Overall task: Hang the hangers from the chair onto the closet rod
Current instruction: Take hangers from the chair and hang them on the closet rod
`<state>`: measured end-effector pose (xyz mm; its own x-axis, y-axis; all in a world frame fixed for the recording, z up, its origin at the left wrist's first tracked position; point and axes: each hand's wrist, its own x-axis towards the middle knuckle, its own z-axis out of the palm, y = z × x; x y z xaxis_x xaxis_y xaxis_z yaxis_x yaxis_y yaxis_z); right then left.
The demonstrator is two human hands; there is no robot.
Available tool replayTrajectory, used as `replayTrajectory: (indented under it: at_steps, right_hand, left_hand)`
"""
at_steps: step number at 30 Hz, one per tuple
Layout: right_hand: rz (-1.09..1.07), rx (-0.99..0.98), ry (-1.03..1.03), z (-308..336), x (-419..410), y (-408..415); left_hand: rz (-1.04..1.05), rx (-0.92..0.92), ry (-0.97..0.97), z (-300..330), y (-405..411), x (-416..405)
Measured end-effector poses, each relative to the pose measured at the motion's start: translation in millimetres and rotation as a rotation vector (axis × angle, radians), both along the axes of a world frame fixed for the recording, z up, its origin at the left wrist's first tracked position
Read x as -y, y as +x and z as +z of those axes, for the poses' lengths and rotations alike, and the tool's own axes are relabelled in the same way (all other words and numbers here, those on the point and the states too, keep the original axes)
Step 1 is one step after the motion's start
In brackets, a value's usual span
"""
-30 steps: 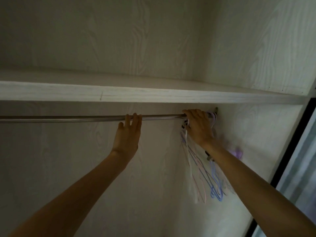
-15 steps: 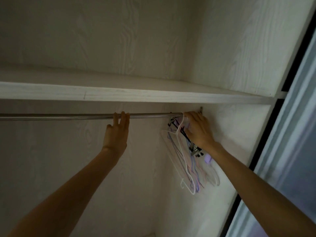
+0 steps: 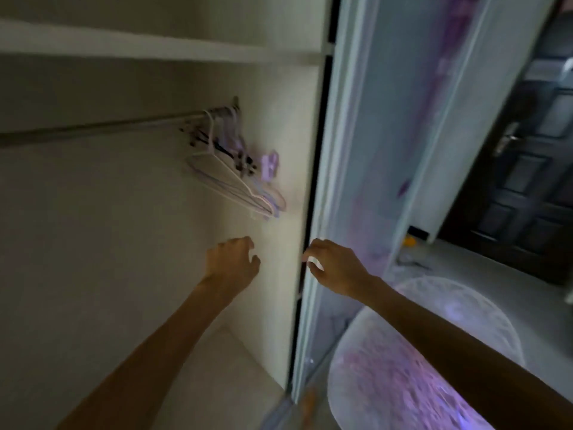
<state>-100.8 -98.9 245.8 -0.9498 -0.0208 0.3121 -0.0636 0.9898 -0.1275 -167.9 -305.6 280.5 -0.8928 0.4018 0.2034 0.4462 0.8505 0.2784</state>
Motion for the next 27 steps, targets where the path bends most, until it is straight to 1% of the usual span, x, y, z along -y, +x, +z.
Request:
replayTrajectory:
  at_steps: [4, 7, 10, 13, 14, 15, 19, 23, 25, 27]
  right_hand:
    - [-0.246, 0.185, -0.056, -50.9, -54.1, 101.9]
    - [-0.411, 0.255, -0.132, -80.2, -94.7, 166.1]
    - [-0.537, 0.350, -0.210, -106.0, -138.3, 217.5]
    - [-0.632, 0.453, -0.296, -134.3, -188.6, 263.3]
    - [-0.640, 0.479, -0.315, -141.0, -191.3, 269.4]
    - [-0.661, 0.514, -0.336, -150.8, -211.8, 281.8]
    - [-0.645, 0.616, -0.378, -193.5, -267.1, 309.7]
    - [-0.654, 0.726, -0.427, -249.9, -301.6, 317.6]
    - [-0.661, 0.785, -0.457, -279.0, -308.0, 317.9]
    - [-0.663, 0.840, -0.486, -314.1, -312.7, 311.9]
  left_hand:
    - [-0.160, 0.218, -0.005, -54.9, 58.2, -61.6]
    - [-0.239, 0.365, 0.002, -85.8, 95.8, -104.1]
    - [-0.285, 0.449, -0.030, -119.3, 123.4, -148.7]
    - [-0.301, 0.495, -0.119, -162.9, 146.1, -201.2]
    - [-0.291, 0.514, -0.146, -172.4, 147.8, -201.6]
    - [-0.283, 0.528, -0.174, -186.5, 154.5, -222.0]
    - [-0.174, 0.630, -0.192, -244.2, 168.6, -264.3]
    - [-0.117, 0.771, -0.159, -306.6, 180.6, -285.9]
    - [-0.052, 0.849, -0.092, -327.4, 185.1, -290.8]
    - [-0.033, 0.848, -0.067, -357.2, 183.5, -294.6]
